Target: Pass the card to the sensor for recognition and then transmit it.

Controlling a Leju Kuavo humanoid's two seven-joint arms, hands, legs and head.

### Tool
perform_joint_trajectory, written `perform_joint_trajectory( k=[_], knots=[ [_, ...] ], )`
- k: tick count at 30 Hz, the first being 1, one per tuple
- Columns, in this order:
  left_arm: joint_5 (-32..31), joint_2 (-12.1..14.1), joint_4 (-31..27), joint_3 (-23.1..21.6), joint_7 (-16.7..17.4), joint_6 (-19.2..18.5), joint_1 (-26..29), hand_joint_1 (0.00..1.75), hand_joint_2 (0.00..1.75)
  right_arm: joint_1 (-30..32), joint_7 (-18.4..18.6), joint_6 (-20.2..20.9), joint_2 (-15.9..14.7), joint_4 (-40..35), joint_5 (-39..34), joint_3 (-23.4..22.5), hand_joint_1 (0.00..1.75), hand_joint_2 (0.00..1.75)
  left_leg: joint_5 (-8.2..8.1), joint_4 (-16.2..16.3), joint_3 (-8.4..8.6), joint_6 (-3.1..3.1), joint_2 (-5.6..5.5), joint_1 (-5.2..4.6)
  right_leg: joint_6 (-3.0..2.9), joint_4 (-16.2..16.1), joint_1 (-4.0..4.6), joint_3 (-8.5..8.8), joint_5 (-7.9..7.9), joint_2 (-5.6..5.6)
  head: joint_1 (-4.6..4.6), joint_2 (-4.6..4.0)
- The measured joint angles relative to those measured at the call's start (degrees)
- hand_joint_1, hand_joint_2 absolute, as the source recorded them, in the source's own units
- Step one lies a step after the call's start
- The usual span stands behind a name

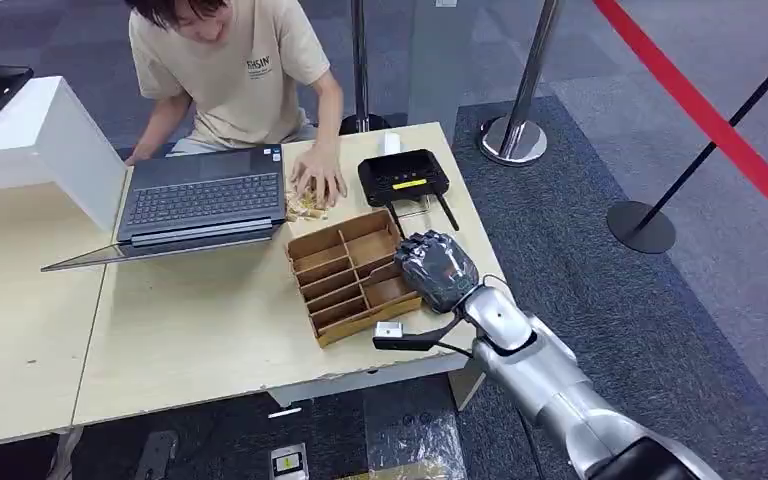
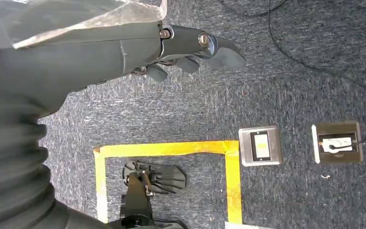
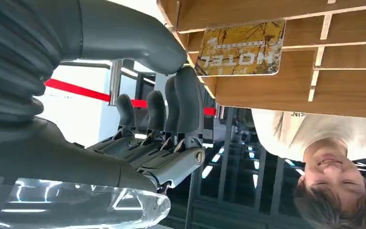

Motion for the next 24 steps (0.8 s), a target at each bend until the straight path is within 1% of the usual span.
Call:
perform_joint_trajectory(
  k=[24],
  knots=[
    [0.0, 0.02, 0.0, 0.0, 0.0, -0.02, 0.0, 0.0, 1.75, 0.0, 0.0, 0.0, 0.0, 0.0, 0.0, 0.0, 1.13, 1.75, 0.0, 0.0, 0.0, 0.0, 0.0, 0.0, 0.0, 0.0, 0.0, 0.0, 0.0, 0.0, 0.0, 0.0]
  ],
)
